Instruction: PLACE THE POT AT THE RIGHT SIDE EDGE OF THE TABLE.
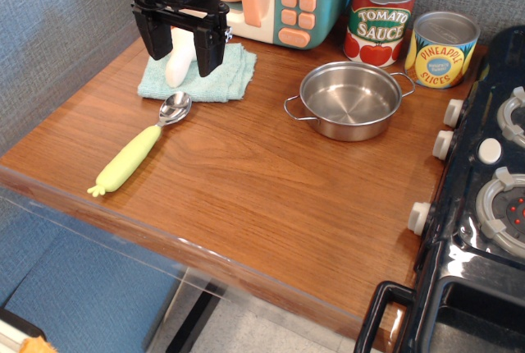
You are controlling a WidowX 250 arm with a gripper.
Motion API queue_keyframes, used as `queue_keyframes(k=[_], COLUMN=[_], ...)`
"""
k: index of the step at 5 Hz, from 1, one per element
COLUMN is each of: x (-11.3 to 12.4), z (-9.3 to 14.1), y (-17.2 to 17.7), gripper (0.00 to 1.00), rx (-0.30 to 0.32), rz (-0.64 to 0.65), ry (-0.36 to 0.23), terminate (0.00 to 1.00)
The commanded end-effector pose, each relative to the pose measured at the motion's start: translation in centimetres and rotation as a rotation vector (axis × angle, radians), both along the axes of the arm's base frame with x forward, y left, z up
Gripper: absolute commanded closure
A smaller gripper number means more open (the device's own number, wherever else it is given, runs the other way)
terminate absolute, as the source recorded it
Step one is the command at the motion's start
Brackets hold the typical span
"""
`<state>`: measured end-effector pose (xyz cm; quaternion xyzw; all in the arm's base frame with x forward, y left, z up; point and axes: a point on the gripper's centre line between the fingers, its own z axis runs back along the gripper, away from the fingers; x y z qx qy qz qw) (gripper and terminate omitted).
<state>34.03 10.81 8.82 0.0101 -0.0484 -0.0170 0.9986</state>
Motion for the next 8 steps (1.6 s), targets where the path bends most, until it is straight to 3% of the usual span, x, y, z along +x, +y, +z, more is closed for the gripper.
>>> queue_keyframes(k=[1,2,4,6,8], x=[0.0,1.0,5.3,9.0,10.1], z=[0.0,0.3,-0.1,-1.3,-4.4], y=[0.0,-1.7,-6.3,-8.0,-7.9], gripper=[0.0,0.0,0.0,0.0,0.0], rx=[0.0,-0.092,-0.09,-0.069,-0.059], rz=[0.0,-0.046,-0.15,-0.077,0.0], ry=[0.0,-0.039,-0.045,-0.117,-0.068], terminate=[0.0,0.0,0.0,0.0,0.0])
